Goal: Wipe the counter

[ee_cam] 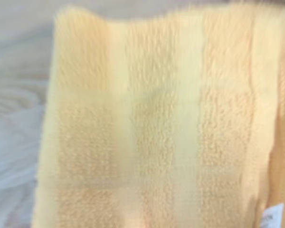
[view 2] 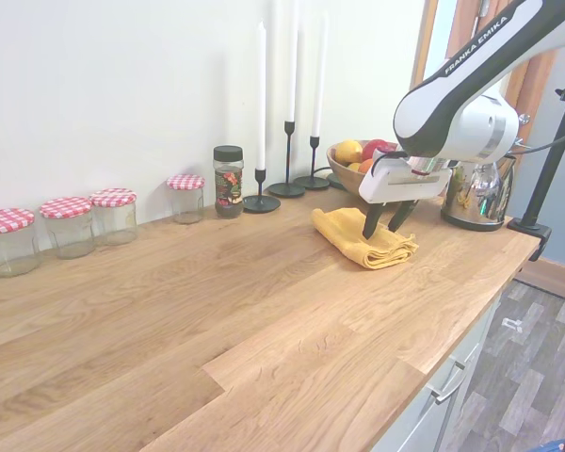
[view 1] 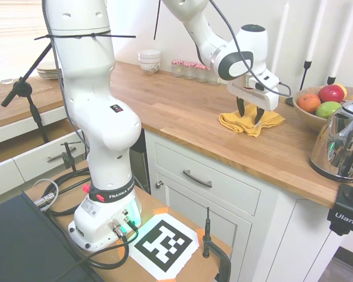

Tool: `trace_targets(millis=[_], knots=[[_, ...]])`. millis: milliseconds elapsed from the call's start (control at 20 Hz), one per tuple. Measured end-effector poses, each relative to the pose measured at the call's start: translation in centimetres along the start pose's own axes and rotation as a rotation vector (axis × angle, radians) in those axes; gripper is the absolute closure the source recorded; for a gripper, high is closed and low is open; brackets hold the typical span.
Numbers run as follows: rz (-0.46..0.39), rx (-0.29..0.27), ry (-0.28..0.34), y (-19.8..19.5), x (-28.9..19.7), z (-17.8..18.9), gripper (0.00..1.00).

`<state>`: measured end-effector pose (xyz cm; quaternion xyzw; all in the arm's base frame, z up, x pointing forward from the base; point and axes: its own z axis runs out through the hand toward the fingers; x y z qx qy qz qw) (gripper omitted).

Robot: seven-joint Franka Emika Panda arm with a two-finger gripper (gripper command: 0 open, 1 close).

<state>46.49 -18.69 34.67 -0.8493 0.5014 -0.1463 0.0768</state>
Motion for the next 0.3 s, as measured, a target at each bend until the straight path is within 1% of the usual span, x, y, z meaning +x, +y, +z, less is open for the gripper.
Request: trace_targets(millis=[100,300], knots=[[0.000,0.015,0.011,0.1,-0.2,-0.9,0.00],[0.001,0.027,0.014,0.4,-0.7,-1.7,0.00]])
